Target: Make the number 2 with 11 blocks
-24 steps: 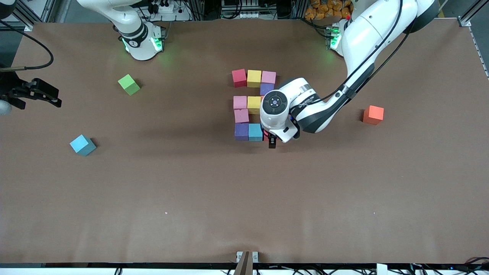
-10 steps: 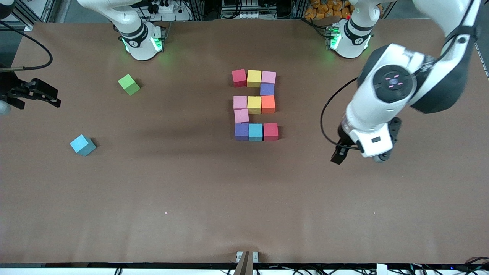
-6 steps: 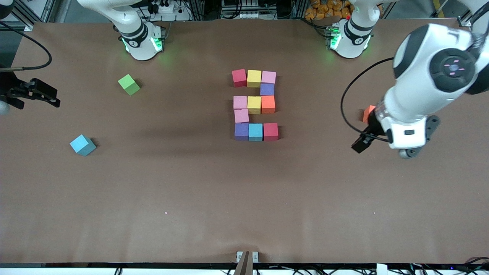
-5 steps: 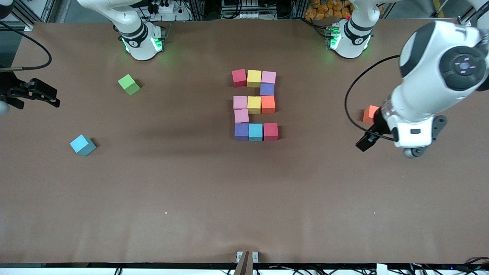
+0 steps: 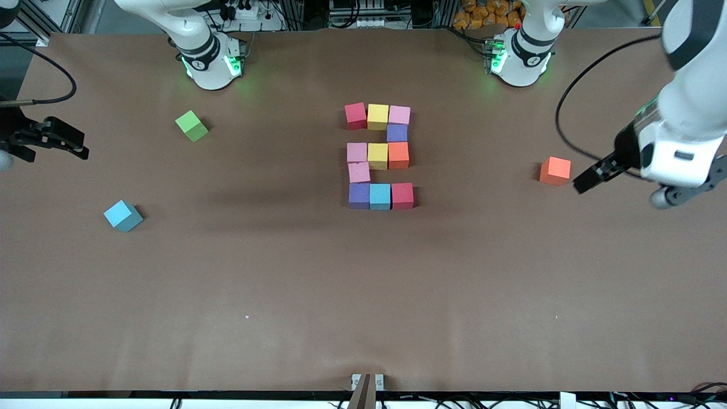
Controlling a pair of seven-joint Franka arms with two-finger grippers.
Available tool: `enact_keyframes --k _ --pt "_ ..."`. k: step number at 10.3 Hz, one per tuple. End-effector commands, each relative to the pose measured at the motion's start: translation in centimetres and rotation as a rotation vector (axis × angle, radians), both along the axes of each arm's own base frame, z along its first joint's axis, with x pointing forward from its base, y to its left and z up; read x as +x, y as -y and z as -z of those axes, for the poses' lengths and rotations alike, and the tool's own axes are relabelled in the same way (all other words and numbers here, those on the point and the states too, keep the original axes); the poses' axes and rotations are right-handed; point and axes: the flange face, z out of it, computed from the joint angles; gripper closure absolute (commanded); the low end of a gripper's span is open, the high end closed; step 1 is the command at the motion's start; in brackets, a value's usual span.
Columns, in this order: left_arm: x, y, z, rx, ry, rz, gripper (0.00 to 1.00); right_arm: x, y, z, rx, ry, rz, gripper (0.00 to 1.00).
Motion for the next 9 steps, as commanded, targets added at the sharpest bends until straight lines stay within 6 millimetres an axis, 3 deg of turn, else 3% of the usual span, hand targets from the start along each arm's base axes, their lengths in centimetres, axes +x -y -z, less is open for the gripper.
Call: enact_keyframes --k 1,4,9 --pt "-3.1 -1.8 -3.1 -0.004 -0.018 0.15 0.0 -0.4 0.9 0.0 0.004 -0.015 -0.001 0.0" --pt "-4.8 -3.7 -6.0 -0.005 -0.001 0.281 0.0 -0.5 1.4 0.0 0.004 -0.017 0.005 0.0" --pt "-4.6 -2.4 -5.6 -0.048 -0.001 0.365 0.0 -0.5 1.1 0.0 0.004 -0.017 0.001 0.0"
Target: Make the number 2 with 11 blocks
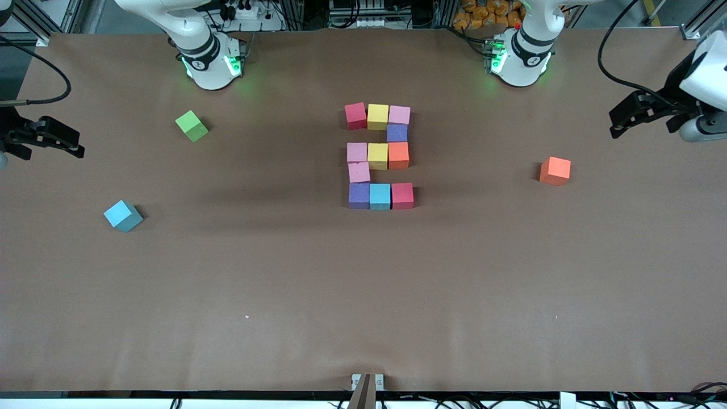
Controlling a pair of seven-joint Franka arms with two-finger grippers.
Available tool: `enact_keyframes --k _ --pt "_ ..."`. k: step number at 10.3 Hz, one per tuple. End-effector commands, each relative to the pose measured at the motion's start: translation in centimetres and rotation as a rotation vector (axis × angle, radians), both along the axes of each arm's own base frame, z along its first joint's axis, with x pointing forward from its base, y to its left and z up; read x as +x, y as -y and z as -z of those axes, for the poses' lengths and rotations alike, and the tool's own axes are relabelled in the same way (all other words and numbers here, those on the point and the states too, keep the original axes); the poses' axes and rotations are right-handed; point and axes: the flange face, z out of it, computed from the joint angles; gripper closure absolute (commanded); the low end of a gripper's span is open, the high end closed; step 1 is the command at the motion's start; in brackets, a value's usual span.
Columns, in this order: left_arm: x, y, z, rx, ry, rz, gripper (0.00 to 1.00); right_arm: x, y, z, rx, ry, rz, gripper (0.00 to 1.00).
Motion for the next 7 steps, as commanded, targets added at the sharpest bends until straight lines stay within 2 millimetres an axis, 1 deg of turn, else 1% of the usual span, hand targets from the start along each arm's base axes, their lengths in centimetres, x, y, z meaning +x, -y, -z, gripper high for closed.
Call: enact_keyframes --k 1,2,3,5,7 --pt "0.4 0.2 0.2 -0.059 0.026 0.028 0.0 -0.3 0.2 -0.2 0.003 -0.001 -0.012 0.0" --pt "0.8 0.6 0.4 -0.09 0.037 0.03 0.0 -0.3 -0.1 -0.2 0.003 -0.001 -0.015 0.0" --pt "0.8 0.1 0.2 -0.085 0.043 0.025 0.0 -0.3 -0.1 -0.2 0.003 -0.001 -0.015 0.0" --pt "0.9 0.0 0.6 -0.043 0.04 0.019 0.0 -0.3 -0.1 -0.2 0.003 -0.001 -0.015 0.0" --pt "1.1 -1.1 0.4 -0.049 0.044 0.002 0.0 -0.3 0.0 -0.2 0.003 -0.001 -0.014 0.0"
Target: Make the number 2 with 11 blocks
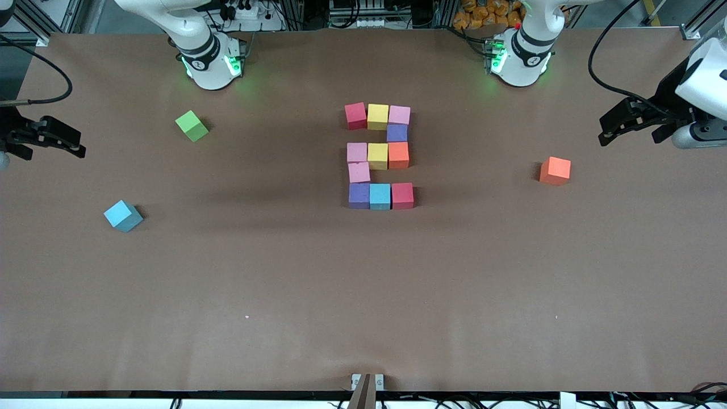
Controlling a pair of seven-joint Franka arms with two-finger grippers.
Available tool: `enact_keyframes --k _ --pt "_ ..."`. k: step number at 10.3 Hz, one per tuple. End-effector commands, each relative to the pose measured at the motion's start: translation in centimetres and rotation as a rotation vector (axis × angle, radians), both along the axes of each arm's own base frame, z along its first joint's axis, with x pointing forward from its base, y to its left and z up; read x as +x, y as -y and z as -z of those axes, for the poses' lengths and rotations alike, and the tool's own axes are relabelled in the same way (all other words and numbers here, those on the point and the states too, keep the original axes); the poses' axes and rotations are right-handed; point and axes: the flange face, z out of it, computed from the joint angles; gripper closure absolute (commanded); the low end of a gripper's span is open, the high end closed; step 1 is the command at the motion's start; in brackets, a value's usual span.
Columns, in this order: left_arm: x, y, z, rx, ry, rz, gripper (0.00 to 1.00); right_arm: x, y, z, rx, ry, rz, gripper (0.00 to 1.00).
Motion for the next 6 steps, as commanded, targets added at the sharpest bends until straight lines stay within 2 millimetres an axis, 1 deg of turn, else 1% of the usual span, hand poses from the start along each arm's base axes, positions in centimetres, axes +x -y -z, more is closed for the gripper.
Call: enact_keyframes --k 1,2,3,4,6 --pt "0.3 -2.8 -0.1 0.002 0.012 -0.017 0.0 -0.3 0.3 -0.2 0.003 -0.001 -0.008 0.0" --pt "0.4 -3.5 0.2 0.002 0.006 -0.015 0.0 -0.3 0.3 -0.2 0.003 -0.001 -0.008 0.0" --pt "0.5 -4.6 0.3 0.003 0.003 -0.006 0.0 -0.3 0.2 -0.2 0.003 -0.001 -0.01 0.0" --pt "0.7 -5.1 0.4 0.003 0.002 0.015 0.0 -0.3 0.2 -0.2 0.003 -0.001 -0.01 0.0" --pt "0.8 -5.0 0.5 0.014 0.002 0.038 0.0 -0.3 0.4 -0.2 0.003 -0.001 -0.007 0.0"
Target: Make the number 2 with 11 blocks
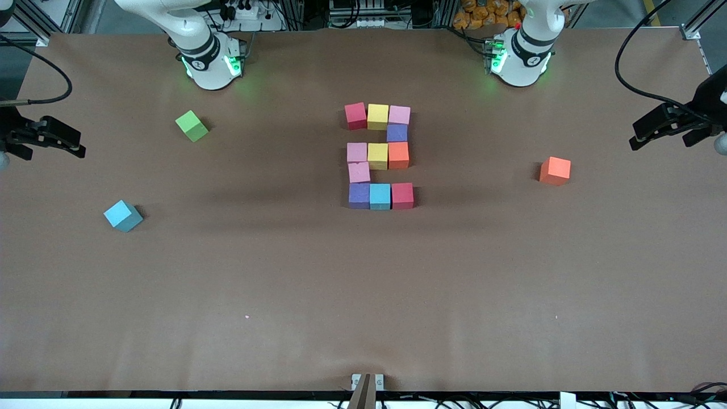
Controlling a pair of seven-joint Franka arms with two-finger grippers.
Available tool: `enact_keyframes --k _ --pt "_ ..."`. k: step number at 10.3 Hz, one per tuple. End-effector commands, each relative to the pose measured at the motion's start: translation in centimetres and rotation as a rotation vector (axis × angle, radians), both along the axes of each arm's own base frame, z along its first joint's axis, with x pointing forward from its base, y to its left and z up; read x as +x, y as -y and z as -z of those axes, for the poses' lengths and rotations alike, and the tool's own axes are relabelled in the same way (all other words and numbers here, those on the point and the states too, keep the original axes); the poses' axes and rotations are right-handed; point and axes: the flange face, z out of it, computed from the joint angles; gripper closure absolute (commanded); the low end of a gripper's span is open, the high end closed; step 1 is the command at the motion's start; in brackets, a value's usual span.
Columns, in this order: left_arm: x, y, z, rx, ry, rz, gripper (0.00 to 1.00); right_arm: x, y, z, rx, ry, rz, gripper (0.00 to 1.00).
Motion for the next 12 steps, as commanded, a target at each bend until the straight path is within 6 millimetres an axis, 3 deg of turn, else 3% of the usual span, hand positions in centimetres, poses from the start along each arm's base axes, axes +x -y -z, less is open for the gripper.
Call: enact_keyframes --k 1,12 --pt "0.1 0.4 0.0 0.017 0.012 0.064 0.0 -0.3 0.3 -0.2 0.003 -0.001 -0.007 0.0" --pt "-0.1 2.3 0.0 0.015 0.014 0.099 0.0 -0.3 0.3 -0.2 0.005 -0.001 -0.007 0.0"
